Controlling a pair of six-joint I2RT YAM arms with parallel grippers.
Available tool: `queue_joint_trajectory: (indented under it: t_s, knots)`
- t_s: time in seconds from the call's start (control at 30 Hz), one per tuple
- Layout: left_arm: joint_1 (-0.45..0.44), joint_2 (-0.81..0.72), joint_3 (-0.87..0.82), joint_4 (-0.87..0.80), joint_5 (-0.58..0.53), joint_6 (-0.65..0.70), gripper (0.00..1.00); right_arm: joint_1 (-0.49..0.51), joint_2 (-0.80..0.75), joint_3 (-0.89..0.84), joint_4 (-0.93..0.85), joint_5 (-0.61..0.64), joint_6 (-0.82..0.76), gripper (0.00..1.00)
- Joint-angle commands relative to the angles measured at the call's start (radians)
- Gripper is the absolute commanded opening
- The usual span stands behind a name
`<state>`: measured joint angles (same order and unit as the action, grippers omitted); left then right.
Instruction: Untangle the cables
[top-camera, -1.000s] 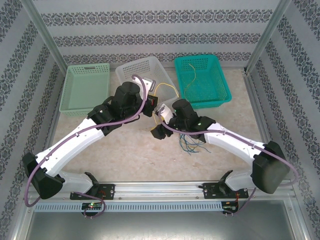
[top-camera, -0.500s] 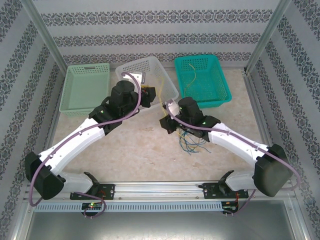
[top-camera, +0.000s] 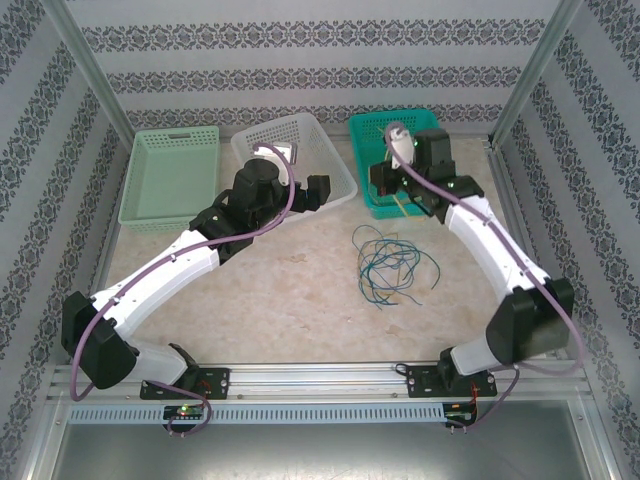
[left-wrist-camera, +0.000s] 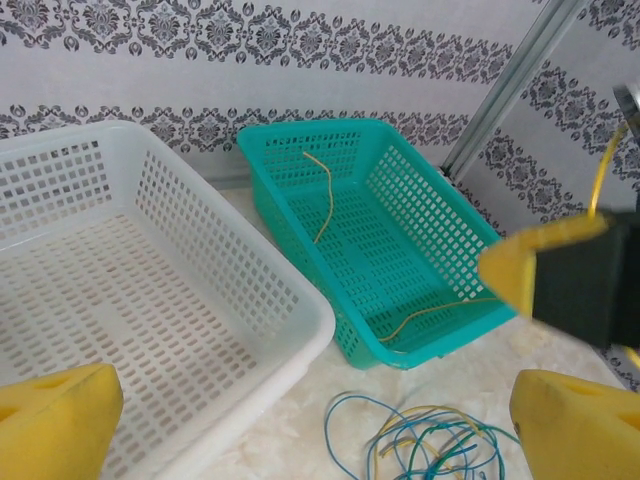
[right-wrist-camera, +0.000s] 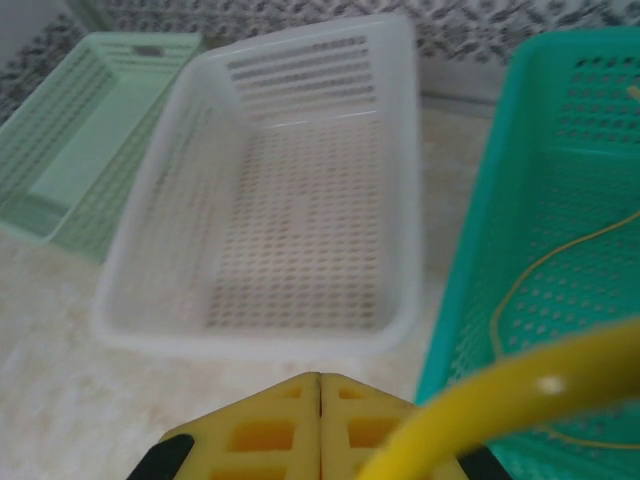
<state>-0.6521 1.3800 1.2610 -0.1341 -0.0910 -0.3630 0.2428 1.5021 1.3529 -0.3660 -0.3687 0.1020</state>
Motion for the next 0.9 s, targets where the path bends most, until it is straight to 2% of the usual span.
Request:
queue_joint_trajectory:
  t_s: [0.0,0.13,0.3,0.4,0.47,0.53,0.6,0.63,0.67,0.7,0.73,0.77,0.87]
  knots:
    - [0.017,-0.028,-0.013,-0.023,-0.026,0.032,1.00,-0.045,0.109,0.118,-0.033,-0.065,-0.043,0.00]
    - [0.030,-0.026,-0.038,-0.032,-0.029,0.029,1.00,-0.110,0.305,0.287,-0.067,-0.134,-0.035,0.00]
    - [0.050,-0.030,-0.064,-0.046,-0.019,0.023,1.00,-0.166,0.529,0.478,-0.116,-0.147,0.010,0.00]
    - [0.062,-0.030,-0.078,-0.053,-0.013,0.016,1.00,-0.184,0.656,0.610,-0.188,-0.155,0.032,0.03]
    - [0.069,-0.031,-0.086,-0.057,-0.013,0.010,1.00,-0.186,0.715,0.675,-0.237,-0.136,0.034,0.14]
    - [0.073,-0.032,-0.096,-0.057,-0.012,0.007,1.00,-0.186,0.752,0.712,-0.276,-0.123,0.019,0.20]
    - [0.077,-0.032,-0.105,-0.056,-0.006,0.005,1.00,-0.186,0.761,0.713,-0.290,-0.110,0.000,0.33]
    - [0.078,-0.028,-0.109,-0.056,-0.001,0.003,1.00,-0.186,0.760,0.709,-0.300,-0.099,-0.018,0.41]
    - [0.077,-0.024,-0.111,-0.056,0.003,0.001,1.00,-0.186,0.758,0.708,-0.312,-0.086,-0.032,0.55]
    - [0.078,-0.019,-0.112,-0.056,0.010,0.000,1.00,-0.186,0.755,0.707,-0.331,-0.070,-0.048,0.74]
    - [0.078,-0.011,-0.113,-0.056,0.019,-0.003,1.00,-0.186,0.753,0.709,-0.353,-0.053,-0.062,0.86]
    - [0.077,-0.002,-0.112,-0.059,0.029,-0.006,1.00,-0.186,0.751,0.718,-0.385,-0.030,-0.071,0.91]
    - [0.078,0.023,-0.107,-0.064,0.065,-0.016,1.00,-0.186,0.721,0.715,-0.461,0.027,-0.075,0.92]
